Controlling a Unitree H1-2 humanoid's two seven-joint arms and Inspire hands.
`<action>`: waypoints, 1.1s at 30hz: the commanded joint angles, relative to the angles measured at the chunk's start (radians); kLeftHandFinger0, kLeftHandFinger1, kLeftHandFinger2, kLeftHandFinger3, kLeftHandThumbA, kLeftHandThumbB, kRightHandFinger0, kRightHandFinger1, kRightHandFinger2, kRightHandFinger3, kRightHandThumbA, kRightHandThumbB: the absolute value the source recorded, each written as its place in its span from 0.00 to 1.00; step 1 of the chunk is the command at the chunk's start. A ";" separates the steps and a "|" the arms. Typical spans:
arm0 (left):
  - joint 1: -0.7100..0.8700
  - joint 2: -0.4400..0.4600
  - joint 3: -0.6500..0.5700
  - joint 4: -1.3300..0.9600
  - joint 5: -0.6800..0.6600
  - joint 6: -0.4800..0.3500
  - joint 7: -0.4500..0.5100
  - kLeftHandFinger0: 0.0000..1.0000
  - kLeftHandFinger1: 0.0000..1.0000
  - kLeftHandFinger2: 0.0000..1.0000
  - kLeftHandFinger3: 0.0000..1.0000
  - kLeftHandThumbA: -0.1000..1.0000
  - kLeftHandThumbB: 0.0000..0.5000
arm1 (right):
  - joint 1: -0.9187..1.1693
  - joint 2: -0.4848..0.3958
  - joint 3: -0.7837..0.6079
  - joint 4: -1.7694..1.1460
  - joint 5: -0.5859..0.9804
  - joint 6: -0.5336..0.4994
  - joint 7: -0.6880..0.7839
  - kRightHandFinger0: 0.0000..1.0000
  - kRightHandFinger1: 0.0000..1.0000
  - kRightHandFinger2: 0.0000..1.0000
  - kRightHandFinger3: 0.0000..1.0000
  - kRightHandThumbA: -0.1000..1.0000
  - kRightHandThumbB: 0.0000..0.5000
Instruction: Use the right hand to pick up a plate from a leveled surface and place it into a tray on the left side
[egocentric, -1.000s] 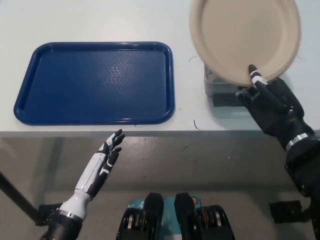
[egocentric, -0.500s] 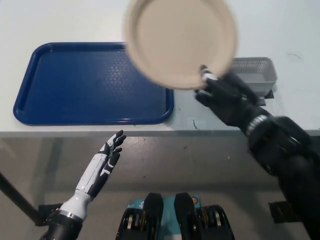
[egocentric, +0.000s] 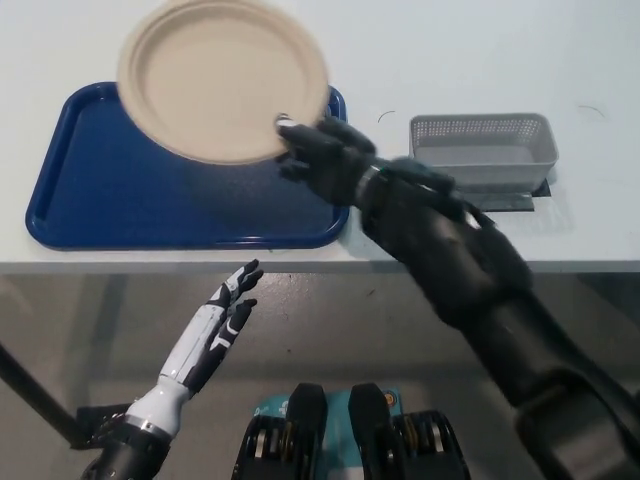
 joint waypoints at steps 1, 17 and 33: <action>-0.031 0.016 -0.012 -0.034 0.009 0.002 -0.024 0.93 1.00 1.00 1.00 1.00 1.00 | -0.165 0.058 -0.057 0.201 -0.142 -0.082 0.127 0.00 0.18 0.61 0.83 0.03 0.00; -0.022 0.011 -0.032 -0.067 -0.003 0.050 -0.050 0.94 1.00 1.00 1.00 1.00 1.00 | -0.381 0.076 -0.179 0.599 -0.293 -0.219 0.383 1.00 1.00 1.00 1.00 1.00 0.86; -0.054 0.016 -0.047 -0.062 -0.008 0.060 -0.075 0.94 1.00 1.00 1.00 1.00 1.00 | 0.042 -0.348 0.252 -0.590 -0.060 -0.001 0.426 1.00 1.00 1.00 1.00 1.00 0.88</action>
